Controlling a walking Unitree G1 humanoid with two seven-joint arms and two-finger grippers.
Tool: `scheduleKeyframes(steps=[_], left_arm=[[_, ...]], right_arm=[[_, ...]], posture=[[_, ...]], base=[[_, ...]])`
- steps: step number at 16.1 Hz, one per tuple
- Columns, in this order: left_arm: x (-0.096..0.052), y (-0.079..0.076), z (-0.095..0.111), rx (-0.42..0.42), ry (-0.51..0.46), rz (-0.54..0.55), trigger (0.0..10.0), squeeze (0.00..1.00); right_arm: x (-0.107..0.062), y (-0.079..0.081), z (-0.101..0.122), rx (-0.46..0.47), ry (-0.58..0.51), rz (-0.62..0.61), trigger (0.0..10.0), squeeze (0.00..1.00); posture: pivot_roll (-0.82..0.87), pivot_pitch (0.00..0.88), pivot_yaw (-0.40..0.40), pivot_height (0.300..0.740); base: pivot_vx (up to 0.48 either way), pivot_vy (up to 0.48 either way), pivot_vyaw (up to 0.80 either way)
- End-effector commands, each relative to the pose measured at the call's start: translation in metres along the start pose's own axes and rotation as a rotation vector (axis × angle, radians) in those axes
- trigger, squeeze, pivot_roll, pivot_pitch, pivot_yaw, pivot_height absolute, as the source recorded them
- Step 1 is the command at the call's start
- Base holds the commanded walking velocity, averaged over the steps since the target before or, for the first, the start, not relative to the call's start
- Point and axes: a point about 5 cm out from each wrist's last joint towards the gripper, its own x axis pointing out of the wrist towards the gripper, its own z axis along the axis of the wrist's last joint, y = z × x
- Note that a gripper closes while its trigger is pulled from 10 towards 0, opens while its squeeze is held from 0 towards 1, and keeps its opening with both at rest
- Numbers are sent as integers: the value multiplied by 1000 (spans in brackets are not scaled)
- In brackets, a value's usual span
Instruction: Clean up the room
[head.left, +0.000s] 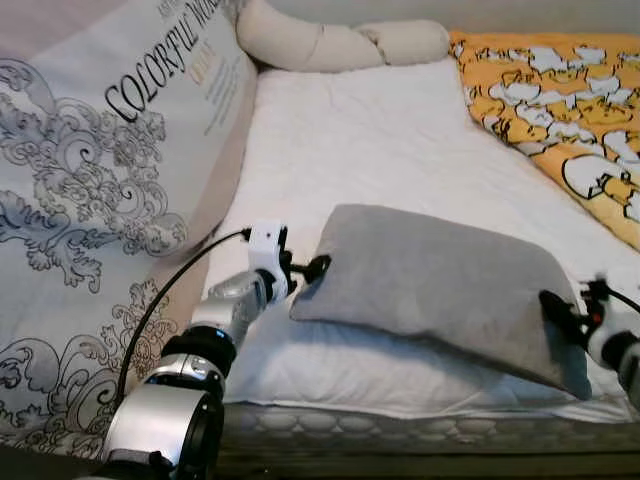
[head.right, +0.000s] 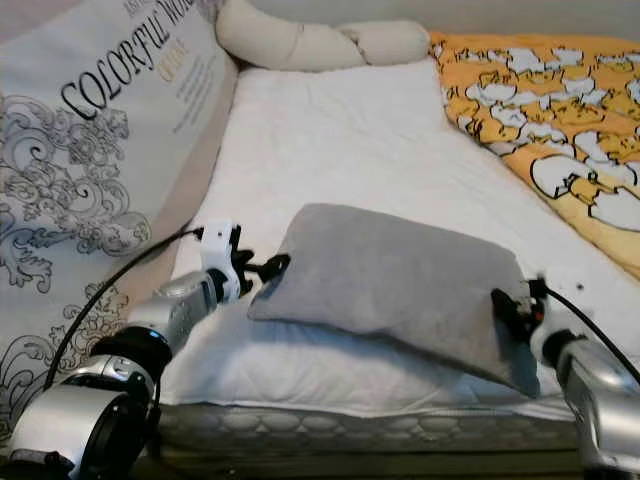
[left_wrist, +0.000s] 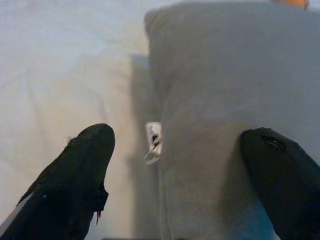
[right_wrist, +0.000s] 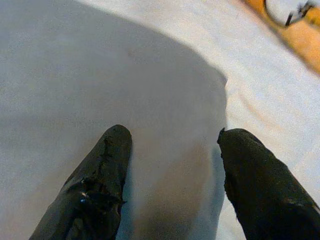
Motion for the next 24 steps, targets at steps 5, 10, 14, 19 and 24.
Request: scheduleKeyframes(steps=[5,10,14,19,24], left_arm=[[9,-18,-12,-228,-5,-62,10000,0],[15,-48,-27,-208,71,-224,10000,0],[14,-56,-45,-145,149,-234,0,0],[13,-54,-41,-172,128,-253,0,0],[11,-45,-38,-157,128,-248,0,0]], right_arm=[[-15,-22,-19,102,82,-116,10000,0],[-17,-26,-29,197,127,-125,10000,0],[-18,-22,-39,289,174,-59,10000,0],[-8,-5,-67,424,248,20,10000,0],[9,6,-77,484,274,22,10000,0]], posture=[[-253,0,101,740],[-246,0,97,740],[-248,0,95,740],[-242,0,104,740],[-225,0,113,740]], base=[[0,0,0],[0,0,0],[0,0,0],[0,0,0],[0,0,0]])
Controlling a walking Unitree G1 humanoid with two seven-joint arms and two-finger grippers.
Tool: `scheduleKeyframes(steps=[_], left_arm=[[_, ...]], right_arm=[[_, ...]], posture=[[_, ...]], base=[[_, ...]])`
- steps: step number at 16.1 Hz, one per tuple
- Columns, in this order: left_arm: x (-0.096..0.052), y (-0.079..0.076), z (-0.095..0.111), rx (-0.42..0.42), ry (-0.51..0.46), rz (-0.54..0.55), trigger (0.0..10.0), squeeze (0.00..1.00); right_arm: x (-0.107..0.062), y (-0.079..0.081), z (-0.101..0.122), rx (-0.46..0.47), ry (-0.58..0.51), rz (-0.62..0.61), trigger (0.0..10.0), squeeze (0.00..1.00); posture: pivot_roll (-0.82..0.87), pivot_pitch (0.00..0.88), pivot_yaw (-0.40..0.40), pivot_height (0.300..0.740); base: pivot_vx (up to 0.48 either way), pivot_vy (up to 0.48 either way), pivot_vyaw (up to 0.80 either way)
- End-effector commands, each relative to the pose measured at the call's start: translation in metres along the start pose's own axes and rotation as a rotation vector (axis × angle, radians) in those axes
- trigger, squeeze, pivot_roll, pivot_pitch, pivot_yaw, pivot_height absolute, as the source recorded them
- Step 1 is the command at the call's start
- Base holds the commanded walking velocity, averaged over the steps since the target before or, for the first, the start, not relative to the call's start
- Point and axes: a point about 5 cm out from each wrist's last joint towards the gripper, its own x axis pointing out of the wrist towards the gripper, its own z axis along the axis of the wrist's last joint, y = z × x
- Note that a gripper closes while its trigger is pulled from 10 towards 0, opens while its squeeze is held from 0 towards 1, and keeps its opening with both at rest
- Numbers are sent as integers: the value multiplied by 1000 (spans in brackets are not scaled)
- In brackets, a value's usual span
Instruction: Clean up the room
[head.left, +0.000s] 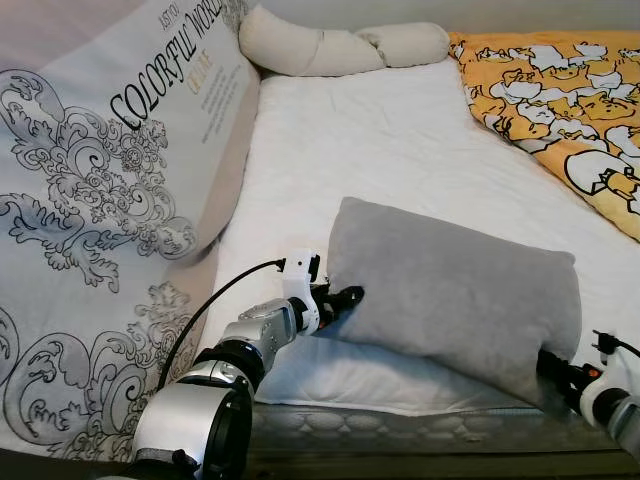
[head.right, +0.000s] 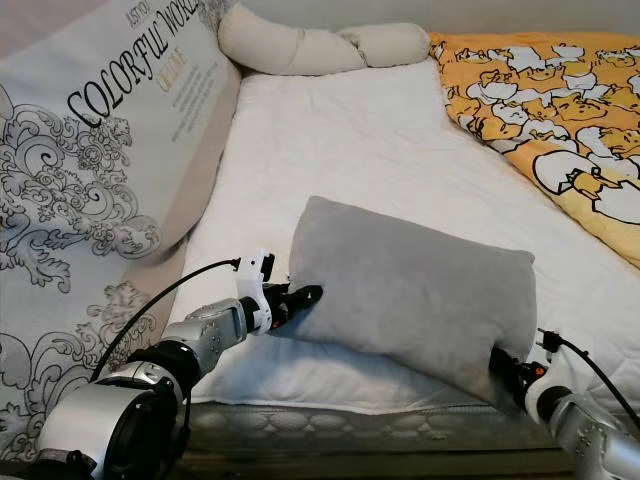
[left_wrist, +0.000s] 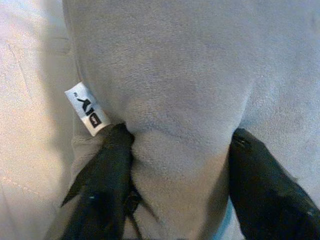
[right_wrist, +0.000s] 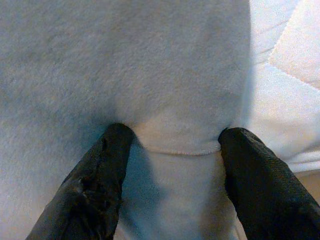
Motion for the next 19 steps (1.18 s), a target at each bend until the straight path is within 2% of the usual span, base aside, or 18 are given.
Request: scheduleKeyframes(steps=[1,2,3,9,15,16,18,19], left_arm=[[0,0,0,8,19,-14,0,0],[-1,0,0,10,19,-15,0,0],[-1,1,1,25,24,-19,0,0],[-5,6,4,105,40,-15,0,0],[-13,14,40,117,-106,-6,0,0],[-20,16,65,105,-214,-6,0,0],[-29,18,91,143,-307,-20,0,0],[-37,19,108,156,-372,-16,0,0]], right_arm=[[10,9,-8,22,30,21,9020,0],[11,11,-8,27,31,24,9020,0],[14,14,-8,33,32,31,0,0],[23,19,-3,45,15,39,0,0],[29,26,2,55,-23,36,0,0],[33,37,20,53,-91,44,0,0],[41,57,39,38,-164,73,0,0],[47,75,53,25,-207,108,0,0]], posture=[[-220,0,114,740],[-220,0,114,740],[-213,0,112,740],[-192,0,112,740],[-173,0,114,740],[-163,0,112,740],[-145,0,105,740],[-135,0,100,740]], base=[[0,0,0],[0,0,0],[0,0,0],[0,0,0],[0,0,0],[0,0,0],[0,0,0],[0,0,0]])
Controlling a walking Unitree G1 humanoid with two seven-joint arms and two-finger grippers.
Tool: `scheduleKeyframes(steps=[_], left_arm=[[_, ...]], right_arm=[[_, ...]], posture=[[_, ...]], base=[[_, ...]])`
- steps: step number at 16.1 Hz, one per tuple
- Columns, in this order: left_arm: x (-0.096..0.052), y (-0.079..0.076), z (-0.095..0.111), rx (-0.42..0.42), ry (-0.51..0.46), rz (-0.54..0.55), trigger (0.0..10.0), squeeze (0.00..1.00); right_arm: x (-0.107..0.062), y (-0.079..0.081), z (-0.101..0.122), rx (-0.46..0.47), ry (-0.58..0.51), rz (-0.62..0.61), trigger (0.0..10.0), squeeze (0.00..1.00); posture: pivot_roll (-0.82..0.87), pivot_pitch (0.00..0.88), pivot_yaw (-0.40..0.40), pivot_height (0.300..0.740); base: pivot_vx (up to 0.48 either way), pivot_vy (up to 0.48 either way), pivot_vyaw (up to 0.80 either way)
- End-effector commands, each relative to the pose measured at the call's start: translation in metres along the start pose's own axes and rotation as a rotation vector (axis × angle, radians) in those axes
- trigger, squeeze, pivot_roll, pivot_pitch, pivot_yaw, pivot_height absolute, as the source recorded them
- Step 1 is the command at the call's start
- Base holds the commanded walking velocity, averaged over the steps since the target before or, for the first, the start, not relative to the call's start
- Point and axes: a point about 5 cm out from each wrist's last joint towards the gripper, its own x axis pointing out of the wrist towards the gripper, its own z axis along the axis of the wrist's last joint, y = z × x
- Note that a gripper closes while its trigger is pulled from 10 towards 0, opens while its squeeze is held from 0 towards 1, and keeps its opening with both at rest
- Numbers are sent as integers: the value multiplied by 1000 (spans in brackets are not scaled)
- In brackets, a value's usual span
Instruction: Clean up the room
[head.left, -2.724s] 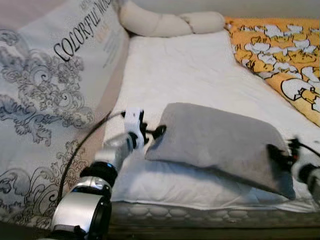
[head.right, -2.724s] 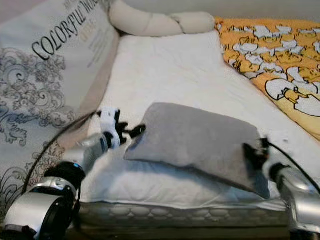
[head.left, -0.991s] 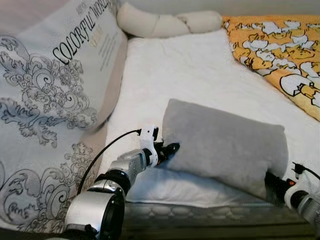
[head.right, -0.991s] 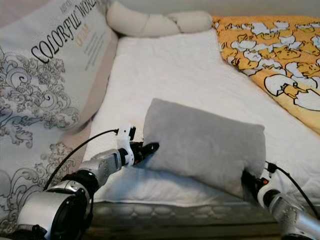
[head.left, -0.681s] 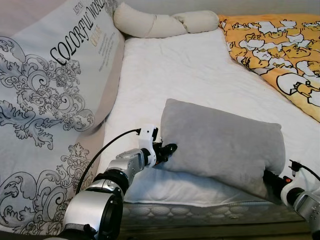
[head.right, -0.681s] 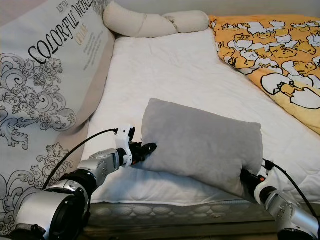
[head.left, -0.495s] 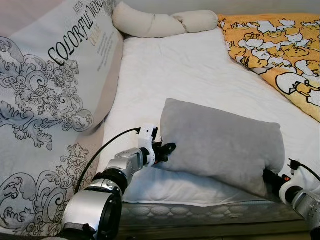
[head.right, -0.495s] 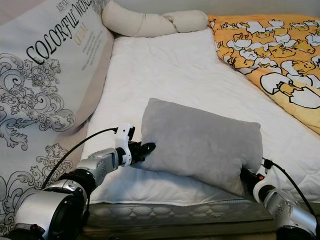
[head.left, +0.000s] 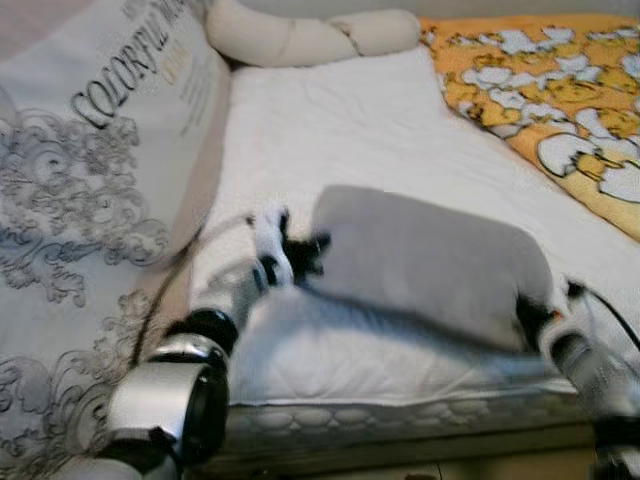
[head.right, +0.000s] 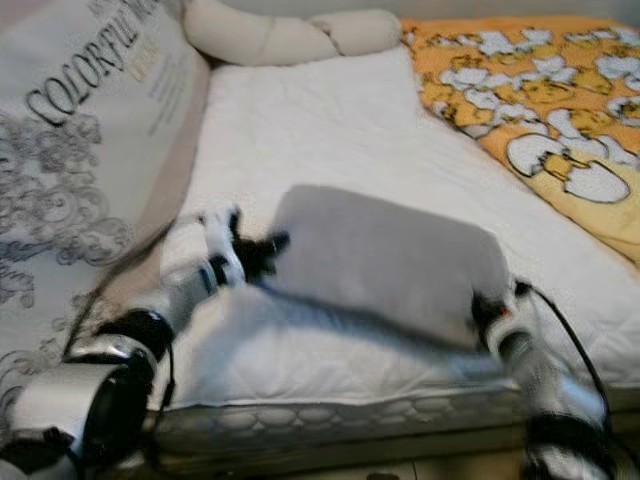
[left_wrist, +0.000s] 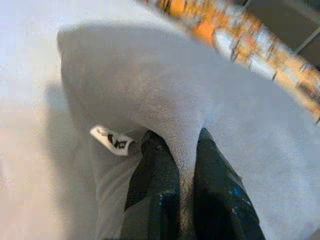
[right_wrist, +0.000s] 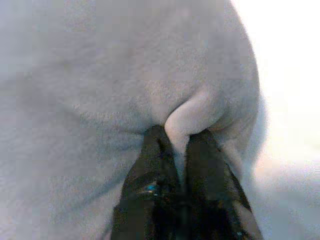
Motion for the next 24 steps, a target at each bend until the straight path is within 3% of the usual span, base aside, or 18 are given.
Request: scheduleKeyframes(steps=[1,4,6,7,8,9,10,13,14,16,18,19,20,21,22,24], left_arm=[[-3,4,39,69,-139,10,0,0],[-22,16,80,157,-311,64,0,0],[-53,29,105,297,-446,172,0,0],[-67,35,102,362,-444,219,0,0],[-73,41,91,372,-401,247,0,0],[-84,51,68,376,-302,294,0,0],[-90,55,40,381,-180,306,0,0],[-90,45,-9,373,-16,258,0,0],[-86,35,-27,370,48,224,0,0],[-82,27,-32,371,89,194,0,0],[-77,22,-34,359,139,167,0,0],[-73,13,-38,315,181,105,0,0],[-72,9,-39,296,195,80,0,0],[-69,-5,-45,219,238,-14,0,0],[-66,-23,-51,121,281,-128,0,0],[-55,-48,-53,-43,269,-241,0,0]], right_arm=[[13,26,10,-23,-38,55,0,0],[33,75,32,-51,-103,145,0,0],[44,124,46,-82,-153,246,0,0],[47,138,45,-123,-143,255,3686,0],[49,144,41,-167,-124,259,10000,0],[51,149,34,-249,-96,251,10000,0],[52,146,31,-287,-89,215,10000,1000],[52,124,30,-340,-112,101,10000,1000],[50,106,35,-343,-155,37,10000,1000],[47,97,48,-307,-221,33,10000,1000],[43,104,62,-261,-268,200,10000,1000],[42,107,55,-341,-205,294,10000,1000],[42,107,51,-375,-176,307,10000,1000],[43,101,38,-449,-105,287,10000,1000],[44,94,25,-462,-52,251,10000,0],[43,89,1,-468,34,233,10000,0]], posture=[[-127,0,95,740],[-94,0,78,740],[-57,0,60,740],[-41,0,52,740],[-29,0,45,740],[-14,0,36,740],[-4,0,29,740],[4,0,27,740],[-1,0,32,740],[-4,0,38,740],[-9,0,45,740],[-12,0,49,740],[-12,0,49,740],[-12,0,50,740],[-12,0,52,740],[-12,0,49,740]], base=[[0,0,0],[0,0,0],[0,0,0],[0,0,0],[0,0,0],[0,0,0],[0,0,0],[0,0,0],[0,0,0],[0,0,0],[0,0,0],[0,0,0],[0,0,0],[0,0,0],[0,0,0],[0,0,0]])
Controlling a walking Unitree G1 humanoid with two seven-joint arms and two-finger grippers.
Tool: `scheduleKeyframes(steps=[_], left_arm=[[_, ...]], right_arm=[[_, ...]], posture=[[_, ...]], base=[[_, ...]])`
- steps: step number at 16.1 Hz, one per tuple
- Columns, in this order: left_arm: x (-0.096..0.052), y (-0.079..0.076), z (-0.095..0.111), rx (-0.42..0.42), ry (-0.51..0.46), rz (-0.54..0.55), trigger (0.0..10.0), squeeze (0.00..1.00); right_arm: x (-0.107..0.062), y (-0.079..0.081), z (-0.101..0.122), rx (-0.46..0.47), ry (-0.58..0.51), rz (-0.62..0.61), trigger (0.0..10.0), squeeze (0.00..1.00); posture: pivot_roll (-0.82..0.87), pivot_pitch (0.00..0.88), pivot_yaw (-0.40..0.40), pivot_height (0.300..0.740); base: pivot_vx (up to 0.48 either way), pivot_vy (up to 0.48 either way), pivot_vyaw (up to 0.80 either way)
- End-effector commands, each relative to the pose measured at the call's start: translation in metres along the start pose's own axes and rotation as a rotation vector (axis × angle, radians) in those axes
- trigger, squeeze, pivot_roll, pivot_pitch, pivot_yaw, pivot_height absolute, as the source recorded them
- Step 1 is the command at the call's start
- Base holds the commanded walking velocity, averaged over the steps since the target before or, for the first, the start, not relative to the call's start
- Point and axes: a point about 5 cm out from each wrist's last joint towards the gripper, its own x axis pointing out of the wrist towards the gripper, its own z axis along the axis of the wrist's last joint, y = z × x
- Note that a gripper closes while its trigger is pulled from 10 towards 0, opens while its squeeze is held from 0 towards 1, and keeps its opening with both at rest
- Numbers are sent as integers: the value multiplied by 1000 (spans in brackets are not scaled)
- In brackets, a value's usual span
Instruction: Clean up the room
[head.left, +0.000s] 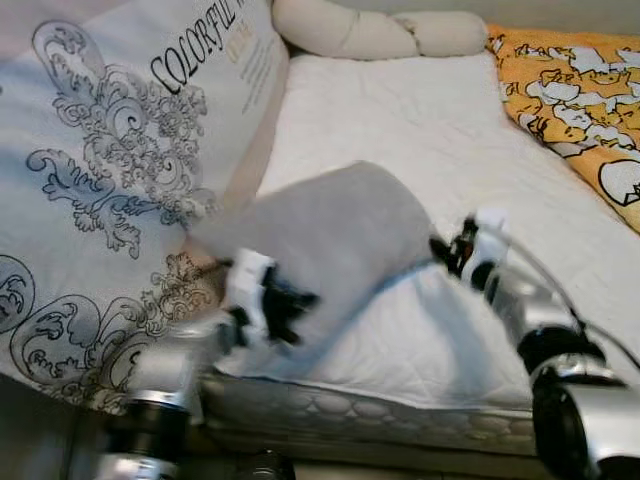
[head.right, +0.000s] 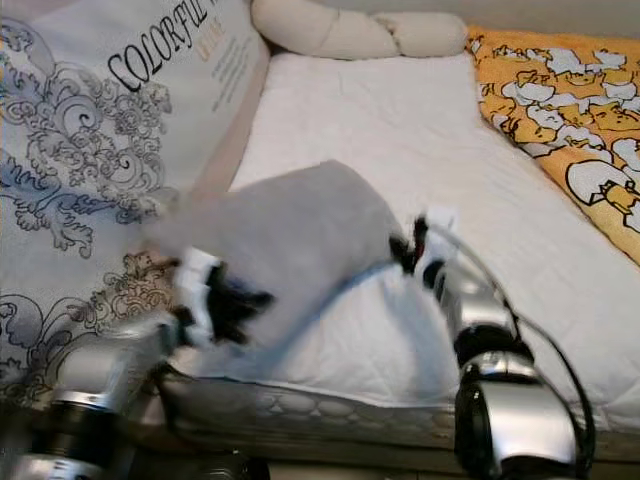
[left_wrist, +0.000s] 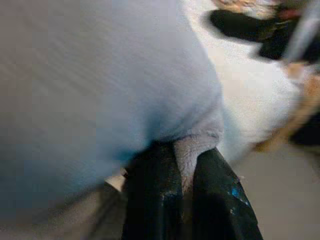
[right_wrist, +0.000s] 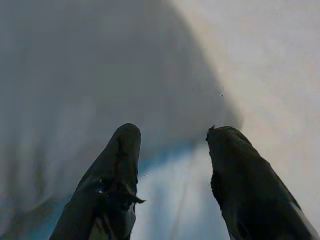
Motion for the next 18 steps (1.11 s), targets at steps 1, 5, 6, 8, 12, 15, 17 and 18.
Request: scheduleKeyframes(steps=[1,5,6,8,12,15,17,18], left_arm=[[14,-19,14,-63,-52,-108,0,0],[19,-44,23,120,10,-208,10000,1000],[18,-45,23,165,25,-213,10000,1000],[6,-48,28,360,104,-234,10000,1000],[-22,-56,58,402,82,-335,10000,0],[-36,-58,81,436,72,-383,10000,0],[-40,-54,91,452,55,-364,10000,0],[-37,-38,109,441,-43,-237,10000,690]], right_arm=[[1,8,-9,-15,54,18,10000,0],[0,18,-29,-25,139,32,10000,0],[-1,17,-30,-27,143,24,10000,0],[-3,13,-33,5,153,-6,10000,0],[-6,9,-34,35,153,-35,10000,0],[-8,4,-34,42,152,-56,10000,0],[-9,1,-33,56,147,-69,10000,0],[-11,-2,-31,105,125,-74,10000,0]], posture=[[-13,0,49,740],[-13,0,46,740],[-13,0,46,740],[-14,0,47,740],[-14,0,47,740],[-20,0,54,740],[-21,0,56,740],[-23,0,57,740]], base=[[0,0,0],[0,0,0],[0,0,0],[0,0,0],[0,0,0],[0,0,0],[0,0,0],[0,0,0]])
